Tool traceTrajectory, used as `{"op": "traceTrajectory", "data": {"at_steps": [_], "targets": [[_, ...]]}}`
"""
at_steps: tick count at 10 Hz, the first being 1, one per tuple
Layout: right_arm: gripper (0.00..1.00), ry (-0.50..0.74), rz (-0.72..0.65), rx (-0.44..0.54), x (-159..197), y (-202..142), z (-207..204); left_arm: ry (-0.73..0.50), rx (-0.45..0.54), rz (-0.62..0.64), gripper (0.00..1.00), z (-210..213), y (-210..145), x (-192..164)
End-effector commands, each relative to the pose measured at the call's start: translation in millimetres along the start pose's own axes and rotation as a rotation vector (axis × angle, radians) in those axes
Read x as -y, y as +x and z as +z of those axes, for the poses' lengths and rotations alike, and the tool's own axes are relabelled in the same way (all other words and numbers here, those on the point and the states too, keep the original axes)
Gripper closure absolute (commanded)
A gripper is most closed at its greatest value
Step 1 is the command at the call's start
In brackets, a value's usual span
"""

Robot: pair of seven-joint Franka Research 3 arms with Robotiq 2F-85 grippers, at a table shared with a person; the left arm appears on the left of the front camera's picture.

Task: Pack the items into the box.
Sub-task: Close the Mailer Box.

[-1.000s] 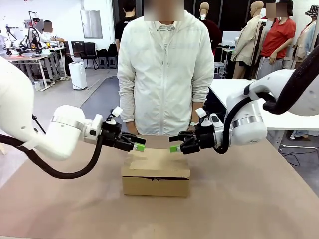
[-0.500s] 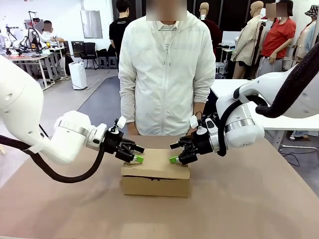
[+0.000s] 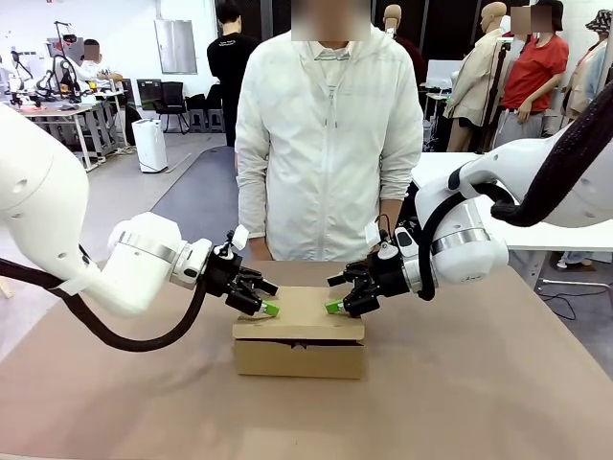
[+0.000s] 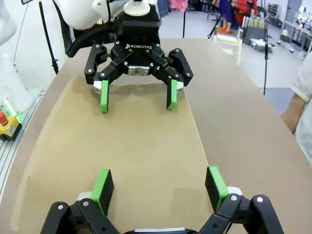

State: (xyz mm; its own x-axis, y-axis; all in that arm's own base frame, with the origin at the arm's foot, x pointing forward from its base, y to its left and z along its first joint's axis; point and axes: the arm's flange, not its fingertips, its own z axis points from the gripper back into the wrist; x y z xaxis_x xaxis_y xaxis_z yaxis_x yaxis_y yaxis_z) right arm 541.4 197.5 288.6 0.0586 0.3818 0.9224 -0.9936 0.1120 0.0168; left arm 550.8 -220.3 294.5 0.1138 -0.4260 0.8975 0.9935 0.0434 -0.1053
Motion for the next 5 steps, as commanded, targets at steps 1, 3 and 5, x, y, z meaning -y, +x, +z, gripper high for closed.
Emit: {"op": "traceTrajectory", "data": {"at_steps": [1,3,5], "targets": [[0.0,-0.02,-0.005,0.031,-2,4,2,-0.022,-0.033,0.018,0.0,0,-8,4],[0.0,0.027,-0.057,0.138,-2,29,15,-0.058,0.034,0.026,0.0,18,18,6],[0.0,0.033,-0.276,0.199,-3,60,38,-0.147,0.135,0.154,0.0,54,58,15]]}}
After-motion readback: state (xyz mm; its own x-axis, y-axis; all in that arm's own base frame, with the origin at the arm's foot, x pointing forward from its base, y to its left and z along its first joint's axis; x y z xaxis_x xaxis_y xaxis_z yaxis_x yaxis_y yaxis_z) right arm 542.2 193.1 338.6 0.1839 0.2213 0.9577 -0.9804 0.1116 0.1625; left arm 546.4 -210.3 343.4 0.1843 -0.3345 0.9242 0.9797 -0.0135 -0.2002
